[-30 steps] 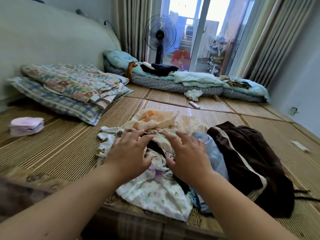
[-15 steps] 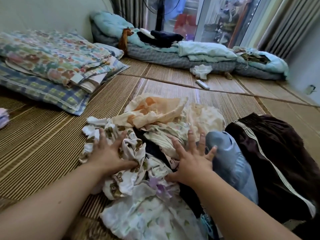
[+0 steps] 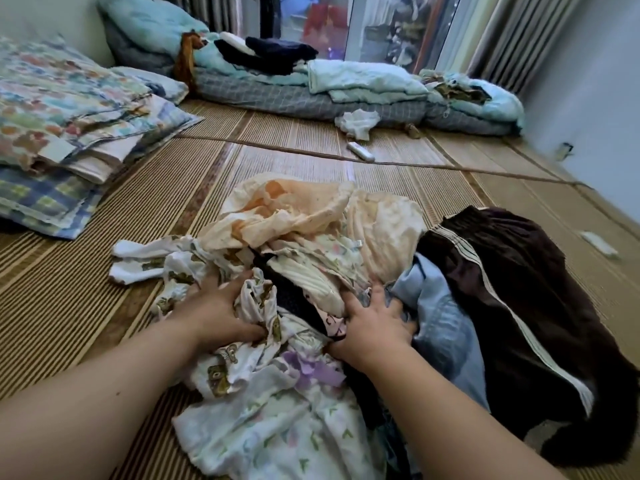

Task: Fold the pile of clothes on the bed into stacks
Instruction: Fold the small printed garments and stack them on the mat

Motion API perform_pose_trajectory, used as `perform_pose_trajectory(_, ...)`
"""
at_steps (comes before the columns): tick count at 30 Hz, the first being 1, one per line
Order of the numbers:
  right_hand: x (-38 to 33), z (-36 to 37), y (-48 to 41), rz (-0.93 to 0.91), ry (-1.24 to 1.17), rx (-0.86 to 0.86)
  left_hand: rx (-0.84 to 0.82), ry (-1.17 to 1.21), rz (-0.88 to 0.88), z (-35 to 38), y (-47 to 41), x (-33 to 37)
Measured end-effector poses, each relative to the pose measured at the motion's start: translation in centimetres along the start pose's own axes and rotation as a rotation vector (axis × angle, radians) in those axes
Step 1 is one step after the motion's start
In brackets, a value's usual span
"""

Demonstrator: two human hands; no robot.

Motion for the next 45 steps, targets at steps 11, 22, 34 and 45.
perform_pose_trajectory(11,11.9,1.4,-0.9,0.164,-0.003,0.022,0.023,0.005,0.123,7.8,-1.4,11.0)
perform_pose_trajectory(22,23.1,2.9,-1.0,0.242,0.004,0.017,-0.012,0.083,0.181,14.8,-1.7,21.5)
perform_pose_trajectory(34,27.5,2.3,-0.4,0.317,0.073,-0.030,-0.112,0.136,0.211,17.8,0.5,26.5)
perform_pose_trajectory(45,24.3,-2.1,0.8,0.308,0.009,0.012,-0.075,0.294,0.400,10.9,0.3,22.1)
Point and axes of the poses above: each hand's wrist, its own y-axis away from the middle knuckle, its own z-axis out of the palm, x = y × z, the point moved 3 cm from there along -y, towards the middle knuckle, and after that the axes turned 11 degrees about y, right-handed, at the moved point
